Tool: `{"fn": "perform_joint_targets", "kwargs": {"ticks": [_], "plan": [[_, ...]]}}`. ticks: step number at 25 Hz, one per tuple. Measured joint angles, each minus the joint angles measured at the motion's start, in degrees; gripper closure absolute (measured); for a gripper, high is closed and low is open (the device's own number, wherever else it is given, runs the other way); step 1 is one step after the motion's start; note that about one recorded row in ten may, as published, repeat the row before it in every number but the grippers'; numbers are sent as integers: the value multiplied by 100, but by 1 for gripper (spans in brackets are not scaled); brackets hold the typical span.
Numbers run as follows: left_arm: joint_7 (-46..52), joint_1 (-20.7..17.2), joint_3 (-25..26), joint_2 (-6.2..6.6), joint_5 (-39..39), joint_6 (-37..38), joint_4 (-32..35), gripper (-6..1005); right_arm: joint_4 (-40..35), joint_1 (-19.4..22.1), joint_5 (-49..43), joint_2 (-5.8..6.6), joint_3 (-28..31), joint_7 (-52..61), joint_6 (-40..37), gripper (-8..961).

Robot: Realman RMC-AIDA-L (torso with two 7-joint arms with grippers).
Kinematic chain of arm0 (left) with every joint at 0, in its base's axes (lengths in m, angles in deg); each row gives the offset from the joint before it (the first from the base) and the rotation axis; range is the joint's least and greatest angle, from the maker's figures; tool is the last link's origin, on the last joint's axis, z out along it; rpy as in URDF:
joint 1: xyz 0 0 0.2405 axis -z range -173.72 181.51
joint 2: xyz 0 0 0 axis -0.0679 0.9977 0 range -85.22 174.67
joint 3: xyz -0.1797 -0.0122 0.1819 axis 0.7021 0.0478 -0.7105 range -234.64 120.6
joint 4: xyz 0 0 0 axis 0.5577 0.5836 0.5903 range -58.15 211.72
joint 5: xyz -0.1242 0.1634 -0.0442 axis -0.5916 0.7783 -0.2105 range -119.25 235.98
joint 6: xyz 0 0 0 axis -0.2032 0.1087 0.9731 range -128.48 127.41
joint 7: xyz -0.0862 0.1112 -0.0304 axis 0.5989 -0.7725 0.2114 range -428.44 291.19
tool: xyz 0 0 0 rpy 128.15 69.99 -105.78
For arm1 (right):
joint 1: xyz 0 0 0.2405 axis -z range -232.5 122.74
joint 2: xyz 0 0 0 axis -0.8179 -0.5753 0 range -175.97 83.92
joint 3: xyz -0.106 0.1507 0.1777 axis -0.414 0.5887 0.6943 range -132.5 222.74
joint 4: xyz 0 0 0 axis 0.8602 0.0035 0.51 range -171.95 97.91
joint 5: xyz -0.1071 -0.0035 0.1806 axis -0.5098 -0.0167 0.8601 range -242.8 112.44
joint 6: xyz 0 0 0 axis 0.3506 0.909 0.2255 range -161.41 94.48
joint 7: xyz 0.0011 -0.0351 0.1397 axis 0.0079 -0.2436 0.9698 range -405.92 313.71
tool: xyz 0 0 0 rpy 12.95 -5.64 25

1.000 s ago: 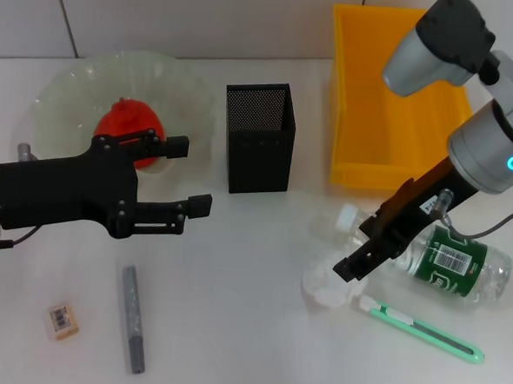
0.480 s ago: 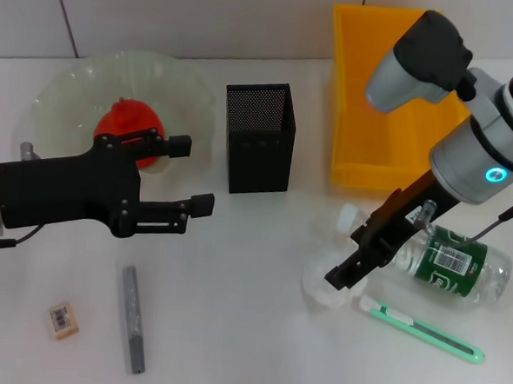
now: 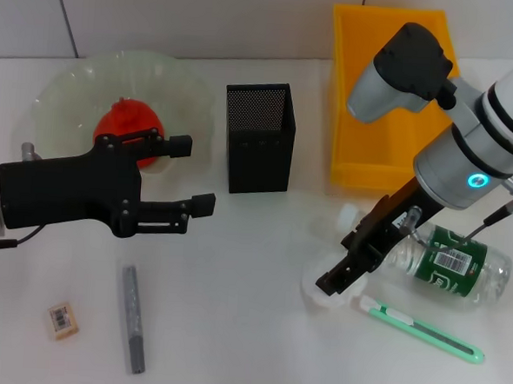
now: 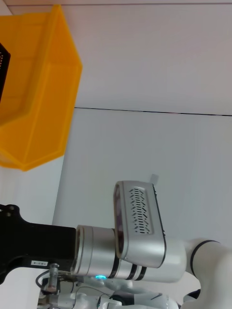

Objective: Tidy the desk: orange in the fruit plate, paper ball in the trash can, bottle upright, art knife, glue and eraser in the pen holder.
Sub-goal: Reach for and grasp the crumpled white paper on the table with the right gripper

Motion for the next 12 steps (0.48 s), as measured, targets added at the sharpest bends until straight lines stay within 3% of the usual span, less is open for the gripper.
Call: {"fn": "perform_joint_targets", "kwargs": {"ticks": [12], "plan": [[-4,-22,0,-7,0,1,-1,140,157,-15,23,-9,-51,-19,97,269]]}}
